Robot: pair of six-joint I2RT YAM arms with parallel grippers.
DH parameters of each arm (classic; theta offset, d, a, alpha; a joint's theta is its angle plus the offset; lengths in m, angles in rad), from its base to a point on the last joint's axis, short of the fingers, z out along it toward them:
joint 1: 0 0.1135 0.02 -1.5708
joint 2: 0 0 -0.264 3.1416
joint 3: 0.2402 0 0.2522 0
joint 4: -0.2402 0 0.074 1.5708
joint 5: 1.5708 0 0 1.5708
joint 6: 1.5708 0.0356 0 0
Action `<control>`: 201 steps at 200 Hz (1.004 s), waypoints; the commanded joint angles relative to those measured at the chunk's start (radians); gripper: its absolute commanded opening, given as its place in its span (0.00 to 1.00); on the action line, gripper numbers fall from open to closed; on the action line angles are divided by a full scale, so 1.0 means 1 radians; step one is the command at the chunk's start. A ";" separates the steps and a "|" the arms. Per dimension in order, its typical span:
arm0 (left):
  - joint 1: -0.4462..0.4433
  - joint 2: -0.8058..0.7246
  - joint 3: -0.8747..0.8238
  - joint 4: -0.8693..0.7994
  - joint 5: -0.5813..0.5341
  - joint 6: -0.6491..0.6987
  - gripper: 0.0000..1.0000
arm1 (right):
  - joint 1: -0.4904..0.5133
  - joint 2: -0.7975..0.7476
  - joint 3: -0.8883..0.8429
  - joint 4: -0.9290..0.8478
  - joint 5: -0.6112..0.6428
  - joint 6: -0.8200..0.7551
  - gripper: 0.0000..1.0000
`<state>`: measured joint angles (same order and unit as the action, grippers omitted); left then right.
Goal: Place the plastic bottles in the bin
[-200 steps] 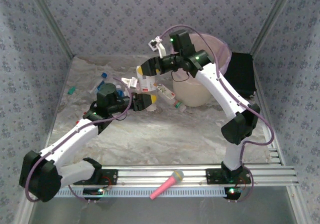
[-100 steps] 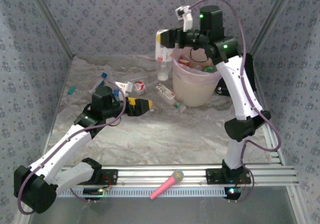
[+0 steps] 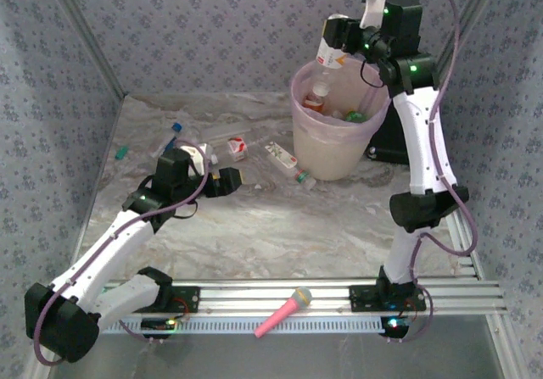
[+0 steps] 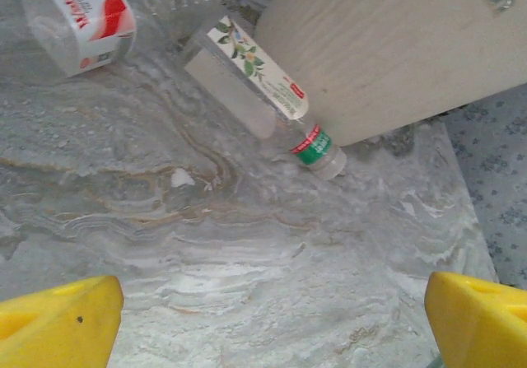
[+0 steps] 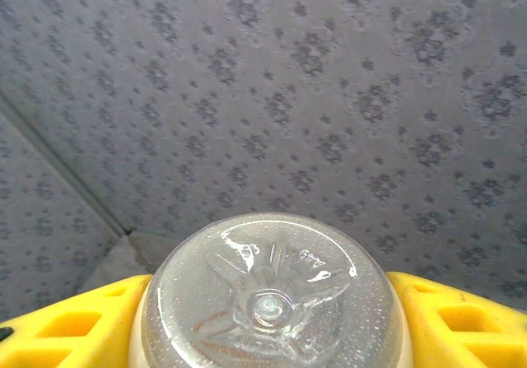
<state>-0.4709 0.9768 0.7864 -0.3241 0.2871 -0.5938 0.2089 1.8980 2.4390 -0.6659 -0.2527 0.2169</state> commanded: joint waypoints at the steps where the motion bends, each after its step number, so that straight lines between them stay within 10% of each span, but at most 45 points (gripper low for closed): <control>1: 0.012 -0.020 0.000 -0.027 -0.046 -0.002 0.94 | 0.007 0.036 -0.010 -0.014 0.053 -0.049 0.29; 201: 0.067 -0.007 0.021 -0.119 -0.128 0.054 0.94 | 0.067 0.143 -0.395 -0.124 0.186 -0.087 0.31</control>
<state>-0.4129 0.9707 0.7864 -0.4267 0.1673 -0.5640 0.2775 2.0109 2.0701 -0.7895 -0.1146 0.1238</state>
